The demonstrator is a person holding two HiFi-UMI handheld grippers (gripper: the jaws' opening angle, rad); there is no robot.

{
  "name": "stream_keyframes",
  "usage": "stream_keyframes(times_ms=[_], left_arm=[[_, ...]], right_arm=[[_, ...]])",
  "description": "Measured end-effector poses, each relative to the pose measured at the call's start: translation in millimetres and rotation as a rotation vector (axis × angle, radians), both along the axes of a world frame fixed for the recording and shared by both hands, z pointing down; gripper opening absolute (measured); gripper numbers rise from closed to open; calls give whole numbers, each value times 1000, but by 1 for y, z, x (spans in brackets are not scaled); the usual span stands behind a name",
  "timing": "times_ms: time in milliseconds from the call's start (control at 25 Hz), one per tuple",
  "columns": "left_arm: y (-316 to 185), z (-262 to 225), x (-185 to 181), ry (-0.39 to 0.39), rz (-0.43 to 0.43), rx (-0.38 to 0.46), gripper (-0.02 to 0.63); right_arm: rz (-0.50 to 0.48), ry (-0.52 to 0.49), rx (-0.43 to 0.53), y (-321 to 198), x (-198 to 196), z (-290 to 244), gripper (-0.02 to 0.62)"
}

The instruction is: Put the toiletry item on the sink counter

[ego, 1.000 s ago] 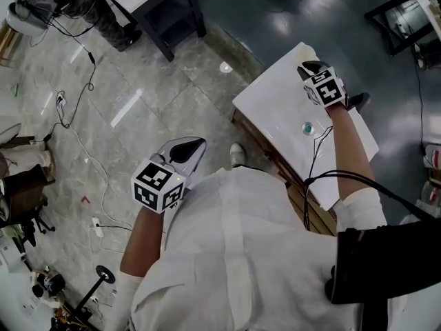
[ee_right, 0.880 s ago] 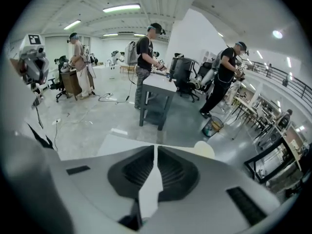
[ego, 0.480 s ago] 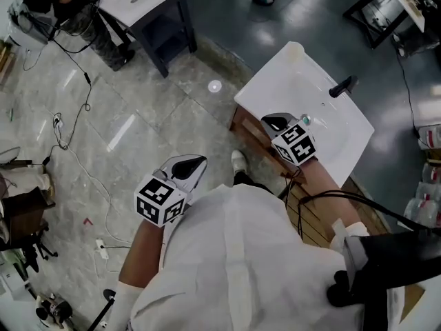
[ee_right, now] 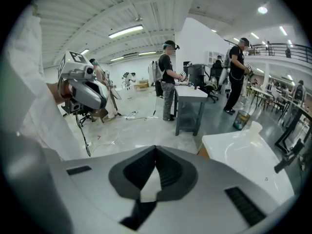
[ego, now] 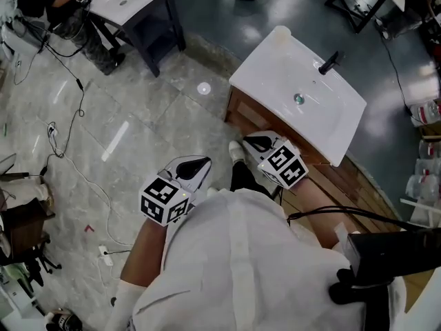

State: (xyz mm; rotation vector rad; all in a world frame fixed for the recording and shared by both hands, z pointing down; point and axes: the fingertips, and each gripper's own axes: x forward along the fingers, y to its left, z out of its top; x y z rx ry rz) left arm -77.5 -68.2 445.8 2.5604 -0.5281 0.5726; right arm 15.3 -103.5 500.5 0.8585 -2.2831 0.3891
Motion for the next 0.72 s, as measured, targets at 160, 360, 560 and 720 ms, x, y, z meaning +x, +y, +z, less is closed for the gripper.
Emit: stream_keyframes(times_ms=[160,360,560,720], left_arm=[[24,5,-7,4,10,-5,6],[47,5,-15,8,10,-6,6],[61,4,-23,10,2,-6,6],[66,3,-28,8,3,-3,6]], right_arm=[[-19,7,-7,36,-16,5,5],[-39,4,-5,67,-31,5,5],[-66,-12,9,80,-48,-2,5],[-85,-17,25,84,-61,-8,5]])
